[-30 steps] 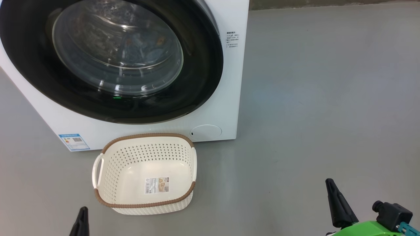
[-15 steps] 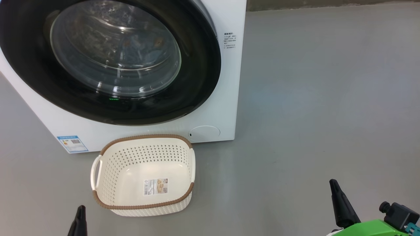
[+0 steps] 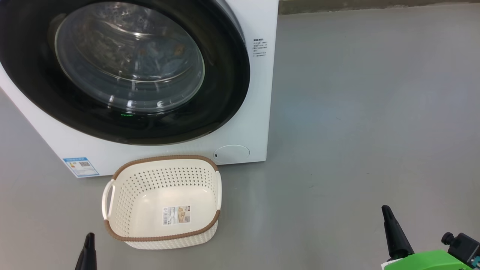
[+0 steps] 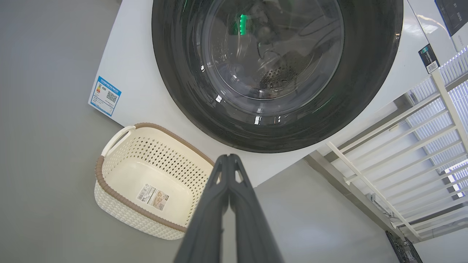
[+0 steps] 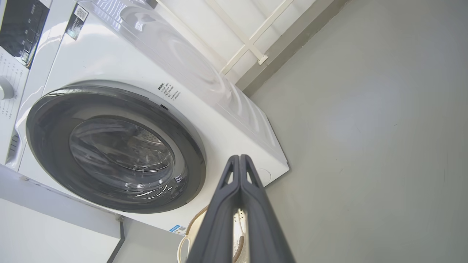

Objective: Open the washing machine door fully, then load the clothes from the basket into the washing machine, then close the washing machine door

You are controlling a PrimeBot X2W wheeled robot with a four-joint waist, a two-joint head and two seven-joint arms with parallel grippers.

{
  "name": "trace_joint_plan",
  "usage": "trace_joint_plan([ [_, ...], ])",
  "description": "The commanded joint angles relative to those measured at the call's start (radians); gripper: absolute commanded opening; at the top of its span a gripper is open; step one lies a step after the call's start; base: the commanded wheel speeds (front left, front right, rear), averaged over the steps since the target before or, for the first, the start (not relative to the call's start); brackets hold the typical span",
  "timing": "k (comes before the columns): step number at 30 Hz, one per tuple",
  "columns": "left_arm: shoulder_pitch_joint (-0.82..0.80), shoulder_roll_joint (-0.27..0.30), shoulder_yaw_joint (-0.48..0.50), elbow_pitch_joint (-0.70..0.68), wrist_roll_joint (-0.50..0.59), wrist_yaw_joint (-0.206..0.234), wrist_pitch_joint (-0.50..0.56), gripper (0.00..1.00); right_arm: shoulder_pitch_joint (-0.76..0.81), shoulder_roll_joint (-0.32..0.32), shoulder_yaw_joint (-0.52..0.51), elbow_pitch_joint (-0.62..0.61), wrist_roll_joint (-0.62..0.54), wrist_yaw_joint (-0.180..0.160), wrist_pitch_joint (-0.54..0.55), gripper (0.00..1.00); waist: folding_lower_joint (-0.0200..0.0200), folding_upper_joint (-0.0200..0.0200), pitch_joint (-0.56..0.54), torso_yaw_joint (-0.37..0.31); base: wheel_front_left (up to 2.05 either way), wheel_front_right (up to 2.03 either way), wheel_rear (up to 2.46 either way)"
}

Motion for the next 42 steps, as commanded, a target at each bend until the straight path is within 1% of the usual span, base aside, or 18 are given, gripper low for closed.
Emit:
trace_joint_plan([
  [1, -0.056, 0.007, 0.025, -0.015, -0.033, -0.001, 0.01, 0.0, -0.049, -0.01, 0.008, -0.018, 0.037, -0.001, 0.008, 0.0, -0.0001, 0.0, -0.001, -0.001, 0.0, 0.0, 0.0],
  [42, -0.129, -0.025, 0.073, 0.024, -0.44, -0.002, 0.124, 0.0, -0.092, -0.013, -0.022, 0.011, 0.481, -0.002, 0.125, 0.0, 0.0, 0.0, -0.012, -0.024, 0.0, 0.0, 0.0],
])
